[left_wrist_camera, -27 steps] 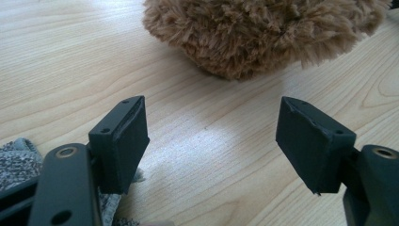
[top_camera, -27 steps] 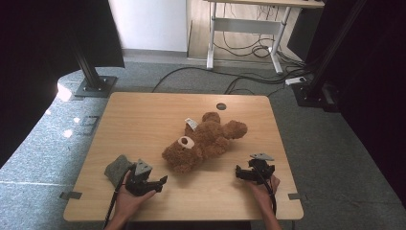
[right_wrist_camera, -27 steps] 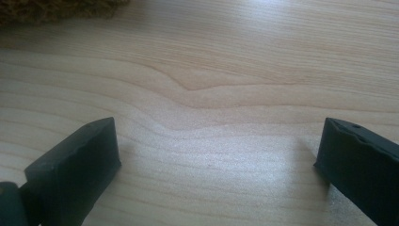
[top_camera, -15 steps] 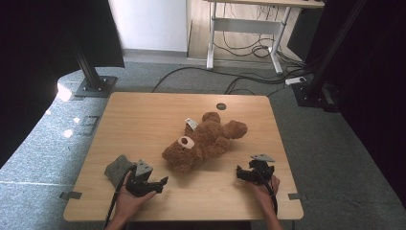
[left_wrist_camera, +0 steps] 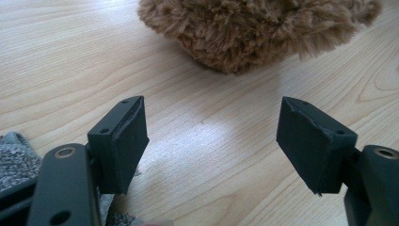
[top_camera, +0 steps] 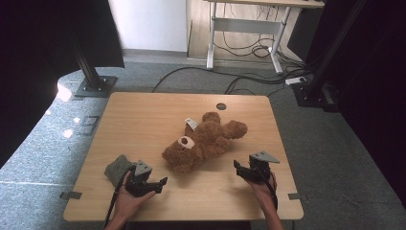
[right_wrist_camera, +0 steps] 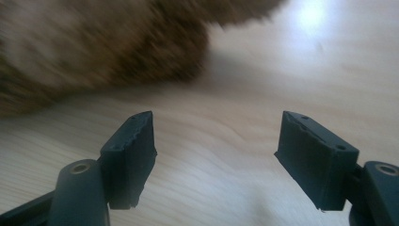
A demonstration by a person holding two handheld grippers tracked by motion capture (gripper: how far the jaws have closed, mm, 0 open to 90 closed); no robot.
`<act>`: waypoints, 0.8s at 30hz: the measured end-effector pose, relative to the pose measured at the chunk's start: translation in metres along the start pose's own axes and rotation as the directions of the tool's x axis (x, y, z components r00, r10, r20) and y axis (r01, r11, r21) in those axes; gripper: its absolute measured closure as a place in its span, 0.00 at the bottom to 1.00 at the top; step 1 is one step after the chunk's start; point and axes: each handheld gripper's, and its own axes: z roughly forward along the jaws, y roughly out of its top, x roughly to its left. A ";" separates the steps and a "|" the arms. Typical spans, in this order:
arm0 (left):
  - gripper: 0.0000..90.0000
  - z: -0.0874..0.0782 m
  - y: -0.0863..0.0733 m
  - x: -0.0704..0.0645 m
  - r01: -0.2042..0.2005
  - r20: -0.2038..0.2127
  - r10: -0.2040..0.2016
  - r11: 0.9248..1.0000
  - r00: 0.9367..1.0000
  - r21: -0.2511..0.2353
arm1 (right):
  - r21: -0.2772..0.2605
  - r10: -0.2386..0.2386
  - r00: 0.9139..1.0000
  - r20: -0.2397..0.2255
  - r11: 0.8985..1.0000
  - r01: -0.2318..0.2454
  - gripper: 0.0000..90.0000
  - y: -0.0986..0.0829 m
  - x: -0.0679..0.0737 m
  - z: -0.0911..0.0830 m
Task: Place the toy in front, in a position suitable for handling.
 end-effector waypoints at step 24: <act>0.28 -0.004 -0.001 0.002 0.012 0.008 -0.012 1.000 1.000 -0.011 | -0.019 -0.062 0.978 -0.198 0.998 0.060 0.55 0.052 0.041 0.045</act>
